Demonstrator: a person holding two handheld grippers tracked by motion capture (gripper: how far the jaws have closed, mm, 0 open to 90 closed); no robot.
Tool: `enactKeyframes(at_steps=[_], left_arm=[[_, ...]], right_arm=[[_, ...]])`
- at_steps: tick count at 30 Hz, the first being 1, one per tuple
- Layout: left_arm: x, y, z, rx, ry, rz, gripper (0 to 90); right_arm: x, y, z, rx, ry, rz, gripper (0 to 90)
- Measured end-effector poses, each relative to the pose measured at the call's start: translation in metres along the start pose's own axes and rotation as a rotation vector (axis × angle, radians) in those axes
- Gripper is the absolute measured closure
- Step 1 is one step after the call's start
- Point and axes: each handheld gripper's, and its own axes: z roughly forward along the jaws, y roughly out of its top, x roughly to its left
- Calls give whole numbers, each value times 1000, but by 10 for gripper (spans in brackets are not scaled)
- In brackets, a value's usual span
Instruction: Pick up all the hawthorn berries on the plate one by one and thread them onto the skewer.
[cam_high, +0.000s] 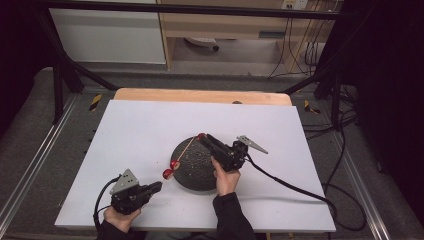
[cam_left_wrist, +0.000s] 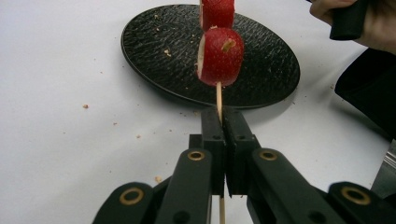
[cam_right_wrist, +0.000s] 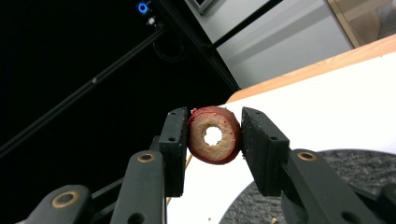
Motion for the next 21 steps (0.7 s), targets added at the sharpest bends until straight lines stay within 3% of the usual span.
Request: enactKeyframes(at_steps=[9,21], left_arm=[[-4,-1,4,-20,-11,-13,878],[-7,-1,7,-39,-24,-29,878]], right_arm=[[-5,7,5,-64,30,64,626],[-12,3,12,-113,61,142,626]])
